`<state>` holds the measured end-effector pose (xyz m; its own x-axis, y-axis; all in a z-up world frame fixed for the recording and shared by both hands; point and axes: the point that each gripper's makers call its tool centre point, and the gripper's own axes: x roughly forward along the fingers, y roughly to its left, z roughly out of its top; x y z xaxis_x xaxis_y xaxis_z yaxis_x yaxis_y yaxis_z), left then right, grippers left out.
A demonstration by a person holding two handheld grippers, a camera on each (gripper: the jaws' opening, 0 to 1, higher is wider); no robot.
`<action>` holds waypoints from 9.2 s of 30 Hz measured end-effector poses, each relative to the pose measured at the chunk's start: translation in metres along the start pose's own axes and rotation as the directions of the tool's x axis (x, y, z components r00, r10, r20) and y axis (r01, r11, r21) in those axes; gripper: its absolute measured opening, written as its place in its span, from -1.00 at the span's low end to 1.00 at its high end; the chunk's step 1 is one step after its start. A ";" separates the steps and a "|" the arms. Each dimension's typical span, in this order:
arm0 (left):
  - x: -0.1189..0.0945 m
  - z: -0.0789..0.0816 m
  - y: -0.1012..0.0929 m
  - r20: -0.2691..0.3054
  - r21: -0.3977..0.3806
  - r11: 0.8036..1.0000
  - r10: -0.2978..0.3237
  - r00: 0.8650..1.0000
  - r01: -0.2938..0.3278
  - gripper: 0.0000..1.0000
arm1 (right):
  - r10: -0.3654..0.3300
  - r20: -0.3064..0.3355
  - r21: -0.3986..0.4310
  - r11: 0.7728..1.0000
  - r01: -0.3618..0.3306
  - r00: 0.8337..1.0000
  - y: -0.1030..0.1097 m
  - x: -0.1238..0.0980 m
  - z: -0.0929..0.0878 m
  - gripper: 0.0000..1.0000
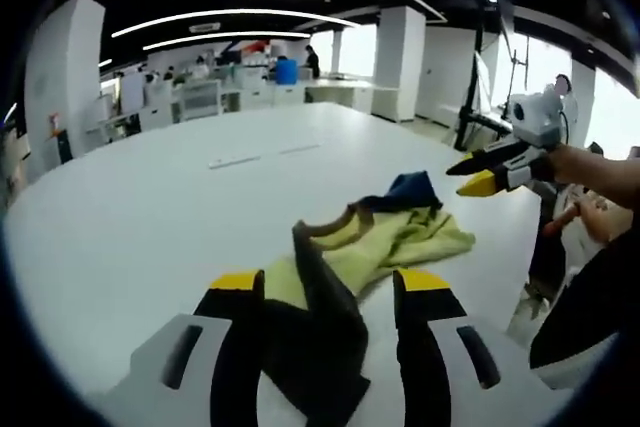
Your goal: Fold the garment on the visible template until the final outline fits inside the template.
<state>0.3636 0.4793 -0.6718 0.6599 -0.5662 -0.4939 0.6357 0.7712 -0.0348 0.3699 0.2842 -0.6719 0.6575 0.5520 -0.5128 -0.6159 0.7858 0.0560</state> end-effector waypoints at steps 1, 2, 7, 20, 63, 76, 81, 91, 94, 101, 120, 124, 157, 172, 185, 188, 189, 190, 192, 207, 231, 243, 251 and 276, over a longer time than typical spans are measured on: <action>0.004 -0.003 -0.001 -0.016 0.011 1.000 -0.002 1.000 0.002 -0.05 | -0.003 -0.006 -0.008 1.000 0.003 1.000 -0.001 0.002 -0.001 -0.36; 0.006 -0.005 -0.002 -0.024 0.021 1.000 -0.003 1.000 0.003 -0.06 | -0.006 -0.007 -0.013 1.000 0.006 1.000 -0.002 0.003 -0.001 -0.38; 0.017 -0.012 -0.006 -0.045 0.014 1.000 -0.010 0.999 0.011 -0.18 | -0.020 -0.033 -0.044 0.999 0.018 0.999 -0.005 0.014 -0.007 -0.41; 0.028 -0.025 0.005 -0.051 -0.076 0.997 0.013 0.999 -0.016 -0.50 | -0.156 -0.089 -0.140 0.980 0.143 0.984 -0.031 0.039 -0.020 -0.57; 0.004 0.086 0.052 0.247 -0.110 0.993 0.068 0.967 -0.041 -1.00 | -0.245 -0.019 0.015 0.969 0.245 0.969 -0.080 -0.006 0.054 -1.00; 0.040 0.129 0.087 0.309 -0.054 0.996 0.090 0.947 -0.077 -1.00 | -0.324 -0.034 -0.010 0.946 0.323 0.946 -0.120 0.014 0.067 -1.00; 0.055 0.143 0.106 0.342 -0.091 0.993 0.107 0.934 -0.080 -1.00 | -0.372 -0.035 0.039 0.927 0.373 0.928 -0.142 0.020 0.071 -1.00; 0.109 0.140 0.142 0.330 -0.130 0.985 0.153 0.932 -0.116 -1.00 | -0.412 -0.047 0.180 0.893 0.413 0.910 -0.182 0.049 0.064 -1.00; 0.126 0.130 0.154 0.301 -0.158 0.980 0.165 0.939 -0.121 -1.00 | -0.414 -0.057 0.203 0.886 0.416 0.909 -0.194 0.060 0.062 -1.00; 0.160 0.113 0.180 0.248 -0.116 0.974 0.217 0.944 -0.194 -1.00 | -0.427 -0.091 0.225 0.871 0.437 0.899 -0.219 0.087 0.050 -1.00; 0.210 0.079 0.198 0.132 -0.029 0.968 0.253 0.958 -0.251 -0.98 | -0.401 -0.187 0.268 0.857 0.439 0.897 -0.242 0.130 0.011 -1.00; 0.200 0.082 0.206 0.130 -0.042 0.959 0.283 0.950 -0.280 -0.92 | -0.371 -0.194 0.290 0.863 0.414 0.908 -0.238 0.130 0.010 -1.00; 0.099 0.052 0.141 0.096 -0.082 0.994 0.086 0.992 -0.078 0.04 | -0.207 -0.164 0.254 0.936 0.244 0.965 -0.163 0.060 0.007 -0.29; 0.056 0.009 0.108 0.060 -0.114 0.993 0.034 0.998 -0.027 -0.09 | -0.139 -0.183 0.253 0.950 0.183 0.973 -0.143 0.048 -0.022 -0.69; 0.040 -0.036 0.094 -0.036 -0.145 0.989 0.015 0.999 -0.020 -0.45 | -0.103 -0.198 0.284 0.946 0.158 0.975 -0.128 0.044 -0.041 -0.94; 0.040 -0.042 0.090 -0.042 -0.164 0.986 0.007 0.999 -0.014 -0.54 | -0.066 -0.182 0.336 0.933 0.125 0.981 -0.120 0.046 -0.043 -0.95; 0.040 -0.044 0.089 -0.046 -0.166 0.986 0.009 0.999 -0.016 -0.55 | -0.059 -0.178 0.353 0.928 0.119 0.982 -0.119 0.047 -0.044 -0.95; 0.040 -0.046 0.089 -0.050 -0.169 0.985 0.011 0.999 -0.019 -0.56 | -0.057 -0.175 0.354 0.928 0.117 0.983 -0.119 0.047 -0.044 -0.95; 0.040 -0.049 0.089 -0.054 -0.178 0.984 0.014 0.998 -0.023 -0.63 | -0.057 -0.175 0.357 0.927 0.117 0.983 -0.118 0.048 -0.044 -0.98; 0.029 -0.047 0.092 -0.042 -0.220 0.974 0.045 0.998 -0.054 -0.99 | -0.073 -0.147 0.376 0.918 0.124 0.986 -0.119 0.036 -0.034 -1.00; 0.006 0.015 0.116 0.100 -0.262 0.957 0.157 0.982 -0.127 -1.00 | -0.236 -0.157 0.249 0.930 0.270 0.959 -0.166 -0.008 -0.013 -1.00; -0.004 0.007 0.157 0.045 -0.196 0.952 0.247 0.968 -0.233 -1.00 | -0.288 -0.205 0.182 0.928 0.326 0.935 -0.201 -0.021 -0.008 -1.00; -0.005 0.010 0.200 0.035 -0.206 0.926 0.331 0.943 -0.317 -1.00 | -0.345 -0.268 0.115 0.916 0.385 0.899 -0.235 -0.030 -0.014 -1.00; 0.027 -0.008 0.307 -0.092 -0.106 0.875 0.465 0.880 -0.473 -1.00 | -0.476 -0.429 -0.027 0.856 0.515 0.768 -0.324 -0.005 -0.055 -1.00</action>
<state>0.5734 0.7025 -0.7029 0.8400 -0.1128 -0.5308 0.2012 0.9732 0.1115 0.5423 0.0118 -0.7346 0.6119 -0.0697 -0.7879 -0.2004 0.9499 -0.2396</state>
